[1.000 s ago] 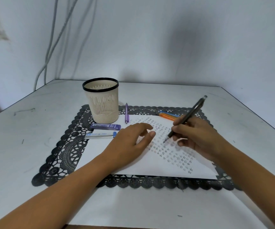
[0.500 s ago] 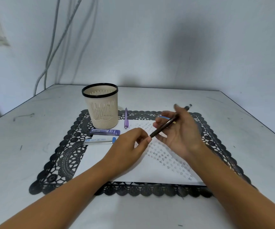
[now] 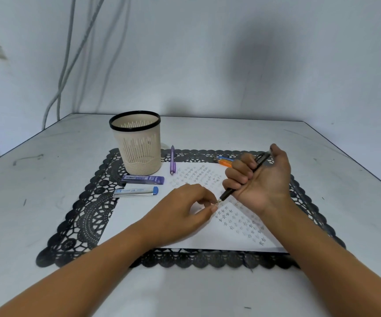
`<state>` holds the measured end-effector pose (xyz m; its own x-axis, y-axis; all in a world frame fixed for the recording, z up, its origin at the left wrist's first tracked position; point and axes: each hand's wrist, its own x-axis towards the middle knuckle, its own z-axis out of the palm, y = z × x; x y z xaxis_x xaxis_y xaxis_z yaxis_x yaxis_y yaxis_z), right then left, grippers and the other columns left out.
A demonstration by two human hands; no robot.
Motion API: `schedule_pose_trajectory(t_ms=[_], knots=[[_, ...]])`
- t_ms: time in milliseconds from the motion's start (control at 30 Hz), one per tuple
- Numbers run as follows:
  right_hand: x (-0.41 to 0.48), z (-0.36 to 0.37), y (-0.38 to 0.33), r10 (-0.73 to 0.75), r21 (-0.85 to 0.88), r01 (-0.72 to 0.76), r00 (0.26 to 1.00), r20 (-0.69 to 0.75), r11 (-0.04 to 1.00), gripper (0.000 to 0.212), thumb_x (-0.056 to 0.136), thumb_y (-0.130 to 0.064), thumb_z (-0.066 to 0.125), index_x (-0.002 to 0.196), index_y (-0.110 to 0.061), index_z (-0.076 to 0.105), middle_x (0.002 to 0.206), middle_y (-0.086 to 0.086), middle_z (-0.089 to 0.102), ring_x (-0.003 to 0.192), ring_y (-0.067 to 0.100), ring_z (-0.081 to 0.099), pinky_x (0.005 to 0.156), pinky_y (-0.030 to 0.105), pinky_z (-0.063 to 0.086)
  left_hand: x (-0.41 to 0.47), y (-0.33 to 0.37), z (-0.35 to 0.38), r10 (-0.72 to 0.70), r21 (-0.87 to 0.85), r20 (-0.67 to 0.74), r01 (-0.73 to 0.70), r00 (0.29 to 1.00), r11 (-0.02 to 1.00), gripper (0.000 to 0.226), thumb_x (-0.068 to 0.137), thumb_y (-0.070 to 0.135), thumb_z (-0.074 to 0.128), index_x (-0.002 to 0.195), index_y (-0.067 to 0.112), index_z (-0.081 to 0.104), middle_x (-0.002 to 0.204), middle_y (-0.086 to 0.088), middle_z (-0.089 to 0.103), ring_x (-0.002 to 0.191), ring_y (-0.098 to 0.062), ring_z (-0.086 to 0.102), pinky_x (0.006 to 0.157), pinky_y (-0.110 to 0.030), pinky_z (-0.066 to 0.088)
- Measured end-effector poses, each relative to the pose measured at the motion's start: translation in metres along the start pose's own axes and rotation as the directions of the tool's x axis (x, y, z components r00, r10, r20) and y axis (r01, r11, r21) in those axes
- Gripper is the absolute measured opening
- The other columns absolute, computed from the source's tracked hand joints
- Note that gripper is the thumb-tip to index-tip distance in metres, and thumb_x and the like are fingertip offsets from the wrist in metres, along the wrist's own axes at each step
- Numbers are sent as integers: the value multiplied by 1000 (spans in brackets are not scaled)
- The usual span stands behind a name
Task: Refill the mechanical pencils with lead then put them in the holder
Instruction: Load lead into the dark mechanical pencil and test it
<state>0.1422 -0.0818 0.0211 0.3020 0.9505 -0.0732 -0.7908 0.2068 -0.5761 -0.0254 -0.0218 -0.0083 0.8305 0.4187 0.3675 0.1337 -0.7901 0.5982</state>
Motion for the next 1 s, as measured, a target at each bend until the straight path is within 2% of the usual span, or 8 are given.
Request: schedule_pose_trajectory(t_ms=[100, 167, 433, 733, 867, 1000], knots=[[-1, -4, -5, -18, -55, 16, 999, -32, 998, 49, 71, -56, 33, 43, -16, 29, 38, -3, 21, 33, 11, 17, 43, 16, 16, -1, -1, 2, 57, 32, 42, -58, 998, 998, 17, 87, 30, 53, 101, 24, 62, 94, 13, 62, 91, -2, 52, 81, -14, 38], [-2, -4, -6, -28, -71, 25, 999, -43, 997, 47, 67, -55, 35, 41, -17, 29, 36, -4, 21, 37, 11, 9, 44, 15, 14, -1, -2, 3, 83, 68, 55, -87, 995, 994, 20, 88, 29, 54, 105, 23, 62, 98, 10, 63, 93, -3, 51, 83, -14, 37], [-2, -1, -3, -44, -53, 40, 997, -66, 998, 46, 69, -52, 33, 39, -17, 28, 34, -4, 20, 42, 12, 4, 42, 14, 14, -1, -4, 3, 88, 64, 53, -91, 995, 994, 21, 86, 32, 57, 105, 24, 62, 99, 12, 62, 95, -1, 49, 86, -16, 37], [-1, -2, -1, -46, -18, 44, 997, -65, 999, 51, 76, -52, 29, 39, -16, 28, 34, -4, 20, 32, 9, 11, 40, 15, 13, 0, -2, 3, 120, 59, 7, -120, 993, 991, 18, 86, 32, 58, 99, 22, 65, 95, 9, 65, 91, -4, 52, 82, -19, 39], [-2, -2, 0, -23, 6, 23, 999, -47, 1000, 59, 81, -58, 24, 40, -16, 29, 34, -4, 21, 40, 11, 6, 41, 16, 12, 0, -2, 3, 118, 70, 3, -118, 993, 991, 16, 85, 32, 59, 97, 23, 65, 91, 11, 64, 87, -3, 52, 79, -20, 40], [-1, -1, 2, -33, 22, 34, 998, -63, 999, 58, 82, -60, 30, 46, -14, 35, 41, -2, 25, 35, 11, 21, 41, 17, 23, 0, -4, 2, 70, 61, -5, -70, 998, 996, 17, 85, 32, 57, 97, 23, 65, 87, 22, 58, 88, -1, 53, 79, -17, 41]])
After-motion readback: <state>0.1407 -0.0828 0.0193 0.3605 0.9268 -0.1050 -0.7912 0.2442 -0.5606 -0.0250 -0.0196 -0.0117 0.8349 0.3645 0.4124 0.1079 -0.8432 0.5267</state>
